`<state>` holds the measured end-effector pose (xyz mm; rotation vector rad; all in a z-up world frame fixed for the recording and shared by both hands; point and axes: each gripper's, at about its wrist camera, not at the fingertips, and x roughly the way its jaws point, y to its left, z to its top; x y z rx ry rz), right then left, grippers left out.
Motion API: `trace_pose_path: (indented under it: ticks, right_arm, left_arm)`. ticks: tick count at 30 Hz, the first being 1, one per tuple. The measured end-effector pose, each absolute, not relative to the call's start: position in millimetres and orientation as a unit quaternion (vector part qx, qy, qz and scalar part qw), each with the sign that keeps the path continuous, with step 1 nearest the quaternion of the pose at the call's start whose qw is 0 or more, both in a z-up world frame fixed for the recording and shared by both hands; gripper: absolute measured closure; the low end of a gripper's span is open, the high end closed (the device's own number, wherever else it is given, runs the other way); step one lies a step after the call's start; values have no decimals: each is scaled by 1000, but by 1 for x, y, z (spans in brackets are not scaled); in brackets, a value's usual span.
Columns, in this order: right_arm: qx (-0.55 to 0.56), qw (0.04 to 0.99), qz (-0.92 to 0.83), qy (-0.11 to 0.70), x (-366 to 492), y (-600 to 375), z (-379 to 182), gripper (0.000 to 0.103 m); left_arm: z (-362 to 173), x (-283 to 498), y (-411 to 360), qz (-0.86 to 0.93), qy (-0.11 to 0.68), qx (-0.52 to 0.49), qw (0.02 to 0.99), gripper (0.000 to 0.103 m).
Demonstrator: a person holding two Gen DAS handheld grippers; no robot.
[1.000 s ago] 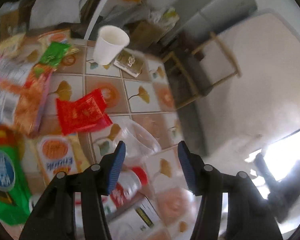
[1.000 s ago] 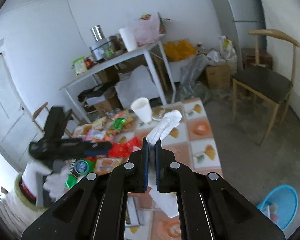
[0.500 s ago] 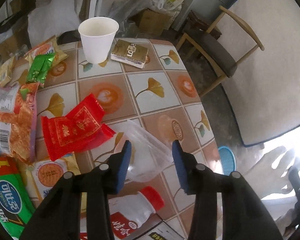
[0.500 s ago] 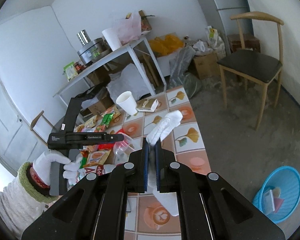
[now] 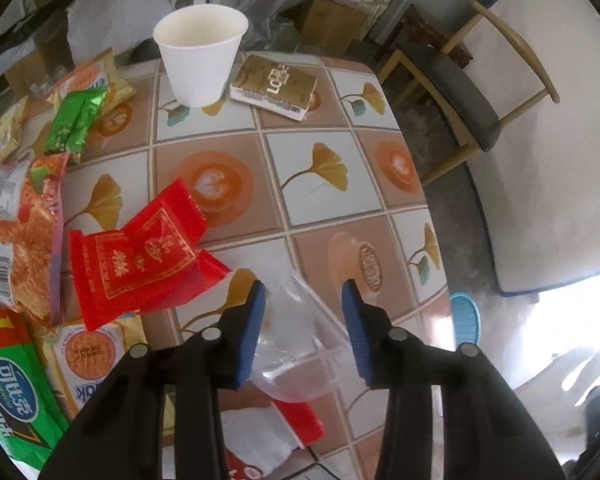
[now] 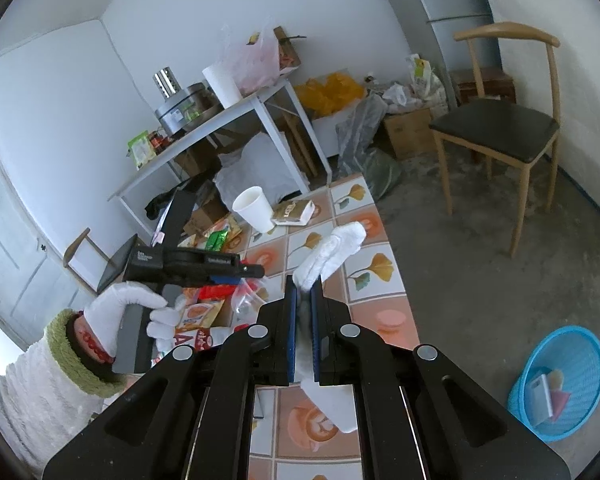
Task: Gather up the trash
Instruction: 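Grasp the clear plastic container with the left gripper while the right gripper holds the white bag, then carry the clear container and white bag in both grippers over the wastebasket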
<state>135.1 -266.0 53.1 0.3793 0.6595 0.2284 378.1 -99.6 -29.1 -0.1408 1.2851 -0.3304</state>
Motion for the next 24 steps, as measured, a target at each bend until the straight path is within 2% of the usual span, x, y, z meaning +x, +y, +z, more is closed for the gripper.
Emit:
trace_pose_path:
  ticks: [3, 7, 17, 24]
  right_arm:
    - [185, 922, 108, 322, 135, -269, 53, 98]
    - [190, 921, 108, 324, 135, -269, 51, 98]
    - [194, 925, 99, 310, 128, -277, 55, 98]
    - [207, 934, 53, 285, 107, -314, 66, 98]
  left_arm:
    - [-25, 373, -95, -149, 589, -50, 793, 86]
    - [-19, 366, -89, -154, 576, -39, 801, 96]
    - [4, 345, -90, -179, 538, -43, 823, 97]
    - [34, 316, -135, -245, 510, -42, 823, 97]
